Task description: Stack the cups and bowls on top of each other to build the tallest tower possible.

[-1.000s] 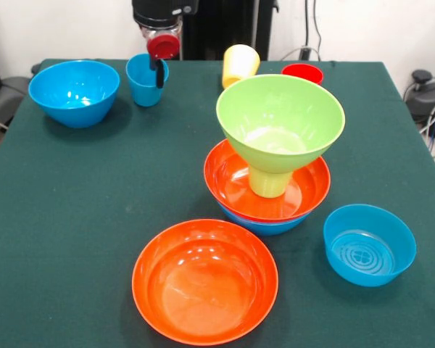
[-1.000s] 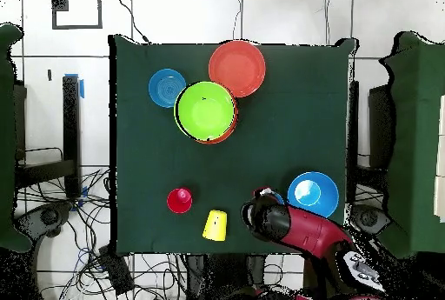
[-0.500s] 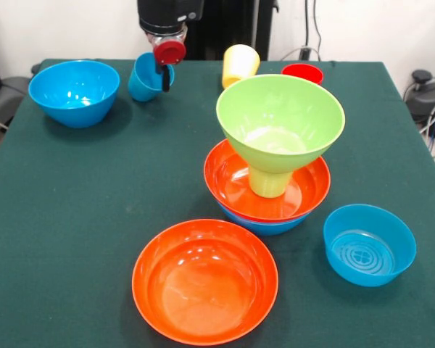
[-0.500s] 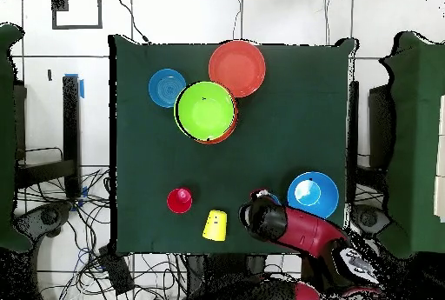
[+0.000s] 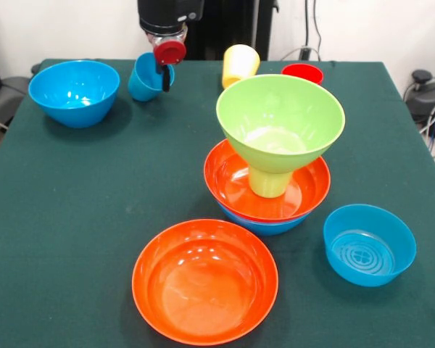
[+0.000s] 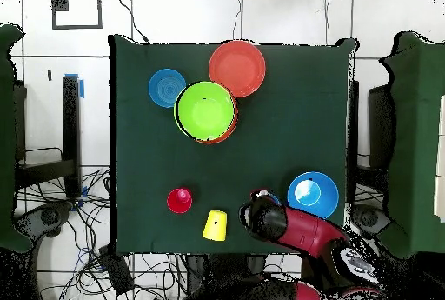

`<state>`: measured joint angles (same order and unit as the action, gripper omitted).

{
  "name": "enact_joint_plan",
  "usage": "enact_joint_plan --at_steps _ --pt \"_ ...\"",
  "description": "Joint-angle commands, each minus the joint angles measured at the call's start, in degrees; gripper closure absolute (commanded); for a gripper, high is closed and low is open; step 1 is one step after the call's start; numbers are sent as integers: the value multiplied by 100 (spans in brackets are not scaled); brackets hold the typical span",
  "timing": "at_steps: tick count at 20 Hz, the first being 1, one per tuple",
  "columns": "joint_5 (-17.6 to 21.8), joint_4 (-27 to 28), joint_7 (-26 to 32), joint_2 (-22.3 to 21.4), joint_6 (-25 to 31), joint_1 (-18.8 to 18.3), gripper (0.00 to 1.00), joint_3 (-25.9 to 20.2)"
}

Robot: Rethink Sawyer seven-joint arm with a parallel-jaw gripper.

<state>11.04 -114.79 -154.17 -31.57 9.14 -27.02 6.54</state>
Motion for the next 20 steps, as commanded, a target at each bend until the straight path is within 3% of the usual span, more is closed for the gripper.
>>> enact_joint_plan --at_steps 1,5,20 --pt "232 70 88 98 113 91 100 -377" --pt "323 145 41 95 -192 187 100 -299" --pt "238 278 214 -31 362 125 100 -359"
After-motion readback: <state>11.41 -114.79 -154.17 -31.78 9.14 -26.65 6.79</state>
